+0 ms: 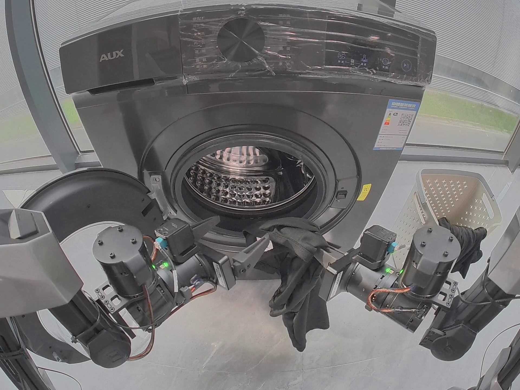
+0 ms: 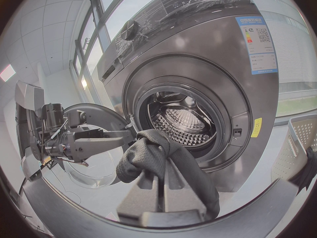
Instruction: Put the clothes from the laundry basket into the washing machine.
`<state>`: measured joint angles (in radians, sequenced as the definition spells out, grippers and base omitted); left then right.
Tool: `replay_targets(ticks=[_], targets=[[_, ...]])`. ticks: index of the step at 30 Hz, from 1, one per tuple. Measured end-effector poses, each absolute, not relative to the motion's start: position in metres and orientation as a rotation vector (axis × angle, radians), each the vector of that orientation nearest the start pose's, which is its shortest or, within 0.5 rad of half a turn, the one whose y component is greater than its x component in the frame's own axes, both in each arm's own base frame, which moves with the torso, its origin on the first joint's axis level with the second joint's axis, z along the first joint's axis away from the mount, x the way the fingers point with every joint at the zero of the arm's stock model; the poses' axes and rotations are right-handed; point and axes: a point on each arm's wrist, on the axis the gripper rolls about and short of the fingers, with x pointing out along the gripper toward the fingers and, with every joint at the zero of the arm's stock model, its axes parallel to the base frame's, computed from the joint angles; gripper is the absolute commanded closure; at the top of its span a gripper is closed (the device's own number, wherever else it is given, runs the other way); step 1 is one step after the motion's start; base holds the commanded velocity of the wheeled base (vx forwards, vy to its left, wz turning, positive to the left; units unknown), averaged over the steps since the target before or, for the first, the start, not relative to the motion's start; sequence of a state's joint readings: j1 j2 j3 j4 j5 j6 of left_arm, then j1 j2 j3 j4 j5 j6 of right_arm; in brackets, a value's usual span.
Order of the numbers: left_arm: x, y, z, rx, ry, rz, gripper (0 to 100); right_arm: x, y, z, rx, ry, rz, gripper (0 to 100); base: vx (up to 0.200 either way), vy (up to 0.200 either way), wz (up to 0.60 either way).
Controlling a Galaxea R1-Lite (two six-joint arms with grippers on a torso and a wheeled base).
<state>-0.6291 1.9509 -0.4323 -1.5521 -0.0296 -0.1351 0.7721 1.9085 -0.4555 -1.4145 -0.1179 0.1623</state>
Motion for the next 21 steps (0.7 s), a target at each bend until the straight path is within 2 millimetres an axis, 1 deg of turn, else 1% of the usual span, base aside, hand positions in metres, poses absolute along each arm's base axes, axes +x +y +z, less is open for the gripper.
replay_targets(ticks=[6, 11, 15, 18, 21], targets=[[0.228, -0.17, 0.099, -0.112, 0.08, -0.677, 0, 0.218, 0.203, 0.115, 0.144, 0.086, 0.635, 100, 0.0, 0.0, 0.0], [0.21, -0.166, 0.085, -0.078, 0.165, -0.74, 0, 0.223, 0.204, 0.113, 0.145, 0.086, 0.62, 100, 0.0, 0.0, 0.0], [0.196, -0.168, 0.076, -0.055, 0.222, -0.794, 0, 0.228, 0.206, 0.112, 0.146, 0.086, 0.608, 100, 0.0, 0.0, 0.0], [0.192, -0.171, 0.072, -0.046, 0.243, -0.812, 0, 0.23, 0.208, 0.111, 0.144, 0.092, 0.606, 100, 0.0, 0.0, 0.0], [0.193, -0.175, 0.066, -0.039, 0.258, -0.819, 0, 0.23, 0.21, 0.11, 0.143, 0.093, 0.609, 100, 0.0, 0.0, 0.0]])
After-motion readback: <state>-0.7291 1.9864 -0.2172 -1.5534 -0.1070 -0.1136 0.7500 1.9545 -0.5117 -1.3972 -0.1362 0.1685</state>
